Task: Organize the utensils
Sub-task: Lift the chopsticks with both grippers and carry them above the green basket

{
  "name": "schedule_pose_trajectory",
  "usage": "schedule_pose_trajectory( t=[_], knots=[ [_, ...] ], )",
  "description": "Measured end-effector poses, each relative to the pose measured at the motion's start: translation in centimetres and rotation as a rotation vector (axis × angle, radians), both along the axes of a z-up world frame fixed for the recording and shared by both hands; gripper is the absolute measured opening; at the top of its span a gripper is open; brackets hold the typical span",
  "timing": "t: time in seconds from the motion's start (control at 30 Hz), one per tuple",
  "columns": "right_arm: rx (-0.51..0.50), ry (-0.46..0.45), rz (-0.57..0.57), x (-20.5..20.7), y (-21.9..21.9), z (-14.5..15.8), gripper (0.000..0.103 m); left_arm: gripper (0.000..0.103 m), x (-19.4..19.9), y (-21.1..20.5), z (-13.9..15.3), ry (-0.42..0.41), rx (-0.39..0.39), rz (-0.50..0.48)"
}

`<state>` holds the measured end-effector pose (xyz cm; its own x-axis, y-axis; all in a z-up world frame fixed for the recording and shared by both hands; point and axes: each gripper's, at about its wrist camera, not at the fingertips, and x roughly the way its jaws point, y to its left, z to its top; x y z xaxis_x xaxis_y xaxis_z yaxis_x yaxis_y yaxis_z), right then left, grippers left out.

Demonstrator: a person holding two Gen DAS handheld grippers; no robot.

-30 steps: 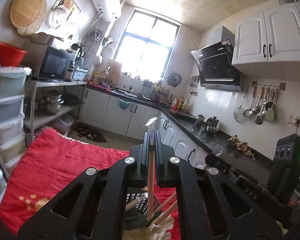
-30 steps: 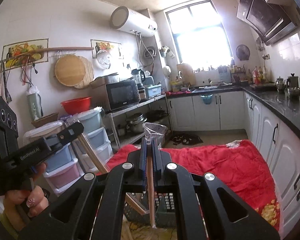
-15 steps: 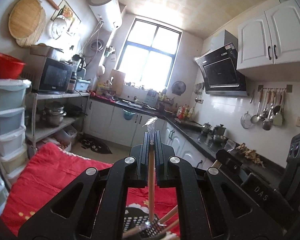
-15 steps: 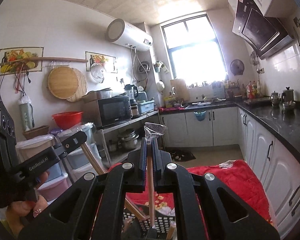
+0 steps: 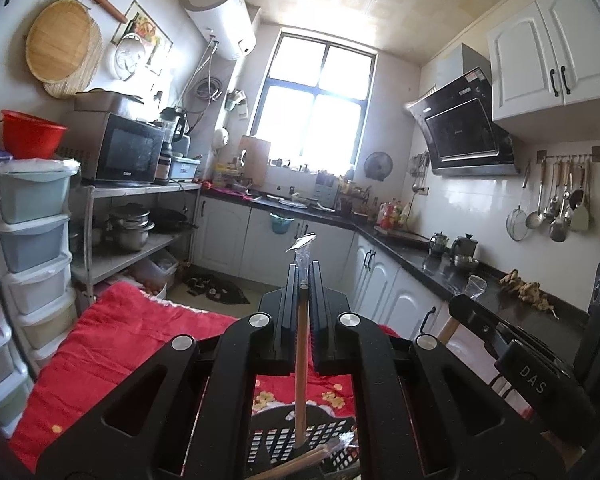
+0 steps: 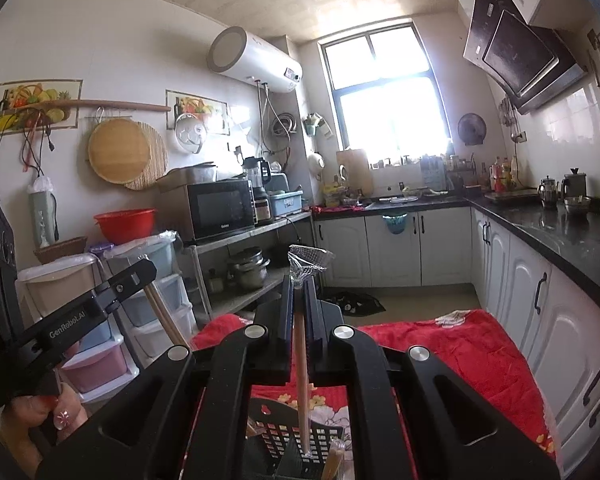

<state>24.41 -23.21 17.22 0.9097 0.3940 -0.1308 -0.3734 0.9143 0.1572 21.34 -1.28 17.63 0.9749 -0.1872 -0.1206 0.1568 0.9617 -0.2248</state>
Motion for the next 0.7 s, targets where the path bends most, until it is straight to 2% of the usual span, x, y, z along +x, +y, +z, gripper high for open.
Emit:
schedule_pose_trajectory(
  t=[0.7],
  knots=[
    [-0.016, 0.100, 0.008, 0.9, 1.4, -4.4, 0.005, 0.002, 0.7, 0.2, -4.4, 0.075, -0.014, -0.033]
  ],
)
